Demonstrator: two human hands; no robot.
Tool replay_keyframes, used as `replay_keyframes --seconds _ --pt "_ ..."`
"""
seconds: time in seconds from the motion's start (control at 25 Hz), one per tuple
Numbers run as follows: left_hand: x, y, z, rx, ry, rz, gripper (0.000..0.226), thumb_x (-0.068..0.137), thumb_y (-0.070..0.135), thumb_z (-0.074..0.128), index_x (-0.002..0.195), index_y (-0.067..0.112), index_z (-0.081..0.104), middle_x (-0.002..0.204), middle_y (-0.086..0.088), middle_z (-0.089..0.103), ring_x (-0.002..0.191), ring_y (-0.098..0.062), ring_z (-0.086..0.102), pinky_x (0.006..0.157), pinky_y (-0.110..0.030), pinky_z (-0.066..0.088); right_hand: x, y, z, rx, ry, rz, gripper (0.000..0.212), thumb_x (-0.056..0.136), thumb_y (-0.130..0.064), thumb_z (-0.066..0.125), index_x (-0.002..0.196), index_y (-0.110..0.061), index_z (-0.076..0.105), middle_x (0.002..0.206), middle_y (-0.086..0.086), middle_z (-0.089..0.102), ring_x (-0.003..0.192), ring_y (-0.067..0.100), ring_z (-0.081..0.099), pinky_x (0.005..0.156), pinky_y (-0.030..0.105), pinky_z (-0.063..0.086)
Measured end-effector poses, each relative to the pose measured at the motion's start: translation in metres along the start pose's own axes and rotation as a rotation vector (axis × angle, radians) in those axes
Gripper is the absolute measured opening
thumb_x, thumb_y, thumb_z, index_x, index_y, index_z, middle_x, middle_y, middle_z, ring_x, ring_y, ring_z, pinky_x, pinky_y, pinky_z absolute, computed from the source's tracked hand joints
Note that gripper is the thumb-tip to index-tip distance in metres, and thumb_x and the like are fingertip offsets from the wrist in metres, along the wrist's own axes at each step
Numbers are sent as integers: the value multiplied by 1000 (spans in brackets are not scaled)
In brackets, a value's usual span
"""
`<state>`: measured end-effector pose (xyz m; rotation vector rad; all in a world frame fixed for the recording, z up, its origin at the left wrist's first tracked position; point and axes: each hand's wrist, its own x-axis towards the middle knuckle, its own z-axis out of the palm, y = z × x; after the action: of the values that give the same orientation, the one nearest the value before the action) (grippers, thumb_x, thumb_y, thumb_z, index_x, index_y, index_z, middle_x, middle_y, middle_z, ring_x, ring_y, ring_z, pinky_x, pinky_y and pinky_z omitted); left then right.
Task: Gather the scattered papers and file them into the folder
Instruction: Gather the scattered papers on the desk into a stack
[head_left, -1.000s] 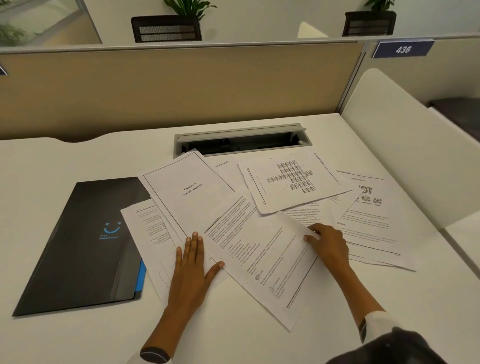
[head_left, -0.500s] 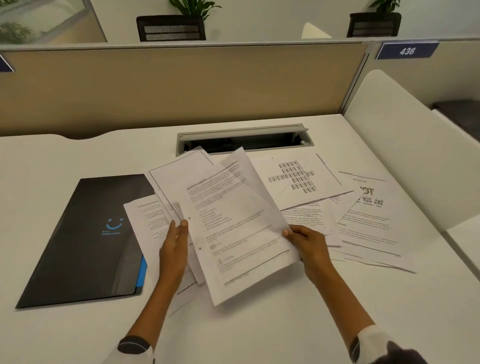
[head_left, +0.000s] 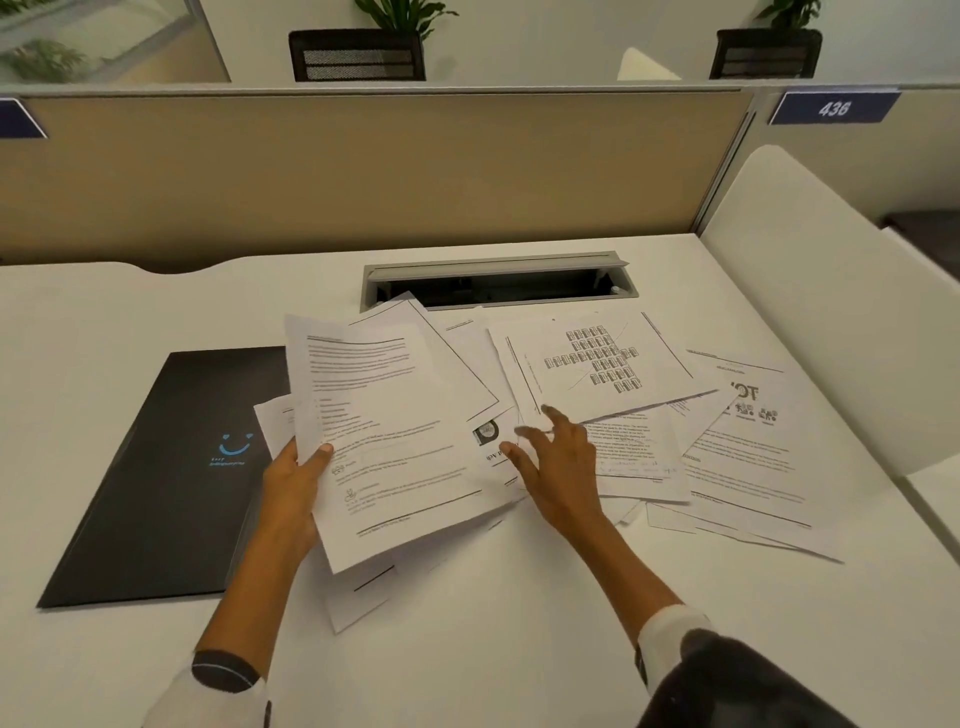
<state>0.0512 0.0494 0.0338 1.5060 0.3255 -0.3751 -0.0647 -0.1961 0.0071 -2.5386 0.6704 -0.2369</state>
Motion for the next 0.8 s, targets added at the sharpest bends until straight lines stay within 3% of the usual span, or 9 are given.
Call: replay_keyframes --seconds 0.08,0.16,0.24,0.32,0.44,0.52,0.6,0.68,0.8 --pt "3 -3 -9 17 20 -32 25 90 14 54 115 20 56 110 -7 64 89 -28 64 66 -40 54 8 11 4 -144 -125 -61 57 91 -59 36 132 -23 52 160 4 13 147 28 10 115 48 18" --pt "3 -9 -14 34 20 -63 22 90 15 55 112 21 57 113 -8 64 93 -31 64 74 -48 54 13 19 8 -134 -208 -69 63 89 -62 31 132 -20 51 161 6 5 149 27 -1 118 46 9" --pt "0 -15 -15 34 16 -81 22 90 15 55 112 21 58 115 -11 64 98 -35 62 84 -56 51 16 23 9 -13 -192 -54 50 92 -51 44 125 -15 51 159 10 19 147 31 13 117 44 16" --pt "-3 -19 -13 9 12 -90 23 90 14 54 112 20 58 116 -12 64 100 -36 62 88 -58 49 19 24 7 89 -117 -29 43 91 -36 56 127 -16 44 145 10 43 134 33 39 107 41 33" --pt "-5 -22 -10 -19 15 -94 26 91 12 53 116 16 57 116 -13 63 100 -36 61 85 -53 50 24 28 6 -244 -122 -120 66 92 -37 51 147 -15 21 140 5 46 123 27 45 99 39 38" --pt "-6 -23 -8 -2 6 -86 26 91 13 53 117 16 56 117 -13 63 101 -37 60 84 -52 50 26 30 6 -436 -126 -134 67 95 -40 44 149 -12 16 136 4 45 118 26 45 93 41 39" --pt "-6 -23 -7 8 1 -79 25 91 13 53 116 15 56 117 -13 62 101 -37 60 82 -49 50 26 31 5 -514 -88 -157 50 95 -32 46 139 -9 38 125 8 51 109 28 49 85 43 42" --pt "-5 -23 -6 12 -9 -79 26 91 13 53 116 14 55 118 -14 62 102 -38 59 83 -50 49 24 33 1 -557 -18 -223 26 84 -14 64 108 -5 62 102 11 61 90 30 58 70 41 47" --pt "-4 -24 -6 32 -27 -83 27 91 14 53 118 15 55 118 -14 62 103 -38 59 84 -51 49 16 38 -8 -544 -35 -236 24 59 7 76 78 -6 66 79 9 62 71 28 59 54 35 44"
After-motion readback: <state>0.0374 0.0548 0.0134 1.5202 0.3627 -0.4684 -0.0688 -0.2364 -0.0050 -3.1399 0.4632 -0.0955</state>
